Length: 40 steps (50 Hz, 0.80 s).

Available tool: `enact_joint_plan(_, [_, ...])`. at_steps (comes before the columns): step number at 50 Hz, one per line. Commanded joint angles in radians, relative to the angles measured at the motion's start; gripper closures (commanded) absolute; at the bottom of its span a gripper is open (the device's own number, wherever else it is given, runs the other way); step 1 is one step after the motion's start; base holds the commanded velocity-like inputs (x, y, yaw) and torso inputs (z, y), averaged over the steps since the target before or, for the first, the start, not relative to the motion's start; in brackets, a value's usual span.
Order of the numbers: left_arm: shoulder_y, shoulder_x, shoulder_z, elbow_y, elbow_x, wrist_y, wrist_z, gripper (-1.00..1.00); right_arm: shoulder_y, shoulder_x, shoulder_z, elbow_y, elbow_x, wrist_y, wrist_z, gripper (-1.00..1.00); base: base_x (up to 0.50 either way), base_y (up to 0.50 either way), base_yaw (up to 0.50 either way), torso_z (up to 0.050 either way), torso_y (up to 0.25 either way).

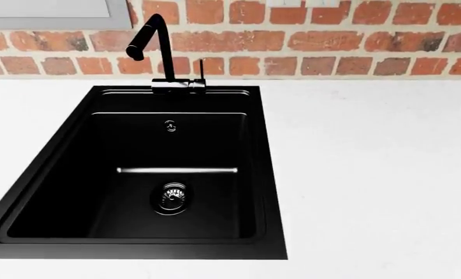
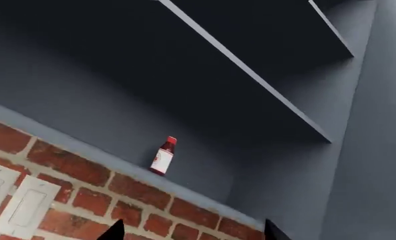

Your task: Pick and place the shaker into the drawer. Then close the cabinet.

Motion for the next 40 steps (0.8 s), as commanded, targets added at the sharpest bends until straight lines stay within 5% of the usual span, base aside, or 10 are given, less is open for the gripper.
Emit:
enact_joint_plan(1, [-0.003,0.17,0.173,-0.332,0.134,0.19,0.154,-1.0,0.005,0.351,0.024,-0.108,0.657,0.016,0.529,-1.0,0.0,0.0,0.0,0.0,0.0])
enact_joint_plan(6, [-0.003,0.17,0.421,-0.605,-0.017,0.446,0.12,-1.0,-0.032,0.351,0.03,-0.13,0.627,0.016,0.529,-1.0,0.0,0.0,0.0,0.0,0.0])
enact_joint_plan(12, [0.071,0.17,1.126,-0.927,-0.523,0.841,0.029,-1.0,-0.056,0.351,0.037,-0.155,0.627,0.016,0.529,-1.0,0.0,0.0,0.0,0.0,0.0])
enact_joint_plan(17, [0.133,0.17,1.435,-0.971,-0.762,0.948,-0.033,-1.0,-0.08,0.351,0.031,-0.17,0.594,0.016,0.529,-1.0,0.0,0.0,0.0,0.0,0.0])
enact_joint_plan(24, [0.103,0.17,1.55,-0.895,-0.901,0.974,-0.113,-1.0,-0.118,0.351,0.011,-0.147,0.532,0.016,0.529,-1.0,0.0,0.0,0.0,0.0,0.0])
enact_joint_plan(40, [0.057,0.17,1.557,-1.017,-0.954,0.915,-0.152,-1.0,-0.097,0.351,0.07,-0.136,0.647,0.016,0.529,-1.0,0.0,0.0,0.0,0.0,0.0])
